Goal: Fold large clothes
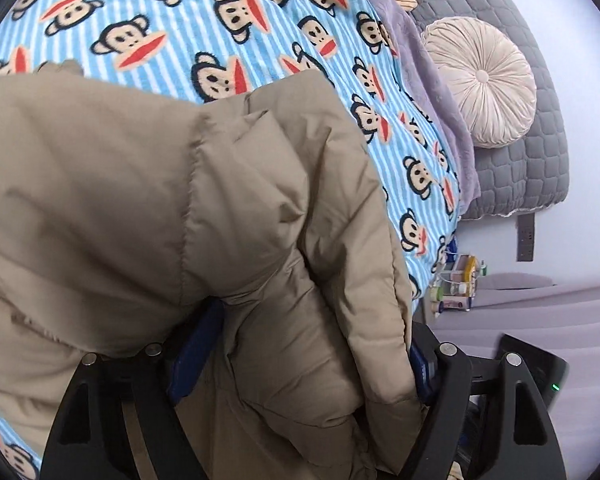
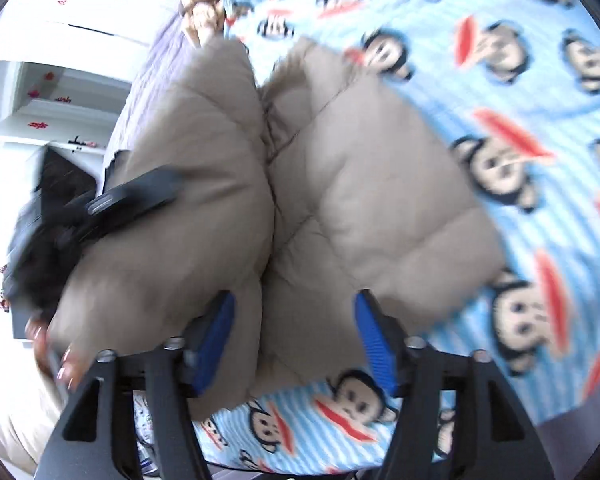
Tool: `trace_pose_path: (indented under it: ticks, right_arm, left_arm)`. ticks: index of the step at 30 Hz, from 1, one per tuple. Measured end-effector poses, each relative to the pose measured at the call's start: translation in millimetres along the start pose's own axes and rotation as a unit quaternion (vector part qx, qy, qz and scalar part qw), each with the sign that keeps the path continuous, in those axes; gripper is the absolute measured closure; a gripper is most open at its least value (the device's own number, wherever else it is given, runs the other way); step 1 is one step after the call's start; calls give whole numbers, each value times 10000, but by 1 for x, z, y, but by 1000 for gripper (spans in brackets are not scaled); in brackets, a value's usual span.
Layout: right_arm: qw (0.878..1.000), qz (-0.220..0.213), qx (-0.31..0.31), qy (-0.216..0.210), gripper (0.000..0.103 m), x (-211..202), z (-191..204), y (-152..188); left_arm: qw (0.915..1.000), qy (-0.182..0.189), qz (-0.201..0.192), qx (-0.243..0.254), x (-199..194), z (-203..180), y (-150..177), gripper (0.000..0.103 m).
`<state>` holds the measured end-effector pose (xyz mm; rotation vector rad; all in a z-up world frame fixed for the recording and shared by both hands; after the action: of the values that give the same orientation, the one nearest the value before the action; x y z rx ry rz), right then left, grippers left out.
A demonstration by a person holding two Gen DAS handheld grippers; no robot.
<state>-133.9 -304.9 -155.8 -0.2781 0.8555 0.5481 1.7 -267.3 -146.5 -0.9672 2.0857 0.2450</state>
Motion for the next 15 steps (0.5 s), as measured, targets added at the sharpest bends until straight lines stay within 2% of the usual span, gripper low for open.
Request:
trace_pose_path:
  ticks: [2, 4, 6, 9, 10, 11, 12, 13, 15]
  right_arm:
    - [9994, -113, -162, -279, 19, -17, 10, 9]
    - [9982, -65, -361, -465, 19, -22, 21, 20]
    - [9978, -10, -500, -438, 19, -26, 24, 21]
    - [9973, 28, -729, -67, 19, -2, 40, 11]
    - [9968, -20, -791, 143, 19, 5, 43, 7]
    - [9960, -112, -834, 315, 25, 12, 50, 0]
    - [9950, -223, -880, 421, 37, 13, 53, -6]
    - [9938, -299, -951, 497, 76, 14, 55, -9]
    - [9922, -428, -983, 632, 80, 8, 47, -15]
  left_arm:
    - [9998, -169, 11, 99, 11, 14, -12, 23]
    - [9984, -489, -38, 268, 17, 5, -24, 23]
    - [9944, -854, -306, 539, 2, 7, -21, 23]
    - [9783, -1517, -1017, 980, -38, -3, -16, 23]
    - [9691, -1808, -1303, 1053, -56, -1, -14, 23]
    - [9594, -2111, -1540, 1061, -74, 5, -10, 23]
    - [9477, -2477, -1757, 986, -93, 18, -5, 23]
    - [9393, -2758, -1862, 837, -105, 34, -2, 23]
    - [9256, -3267, -1853, 458, -120, 72, 4, 23]
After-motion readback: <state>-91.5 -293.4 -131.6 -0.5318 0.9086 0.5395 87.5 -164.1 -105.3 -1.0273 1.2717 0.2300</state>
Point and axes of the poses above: each gripper's, at about its wrist camera, not at the fingertips, and x roughly the way its jaws point, z to its left, y to its underside, the point moved 5 cm from there along x, roughly the way its jaws point, and after that the axes turned 9 degrees about x, right-handed, at the moved point
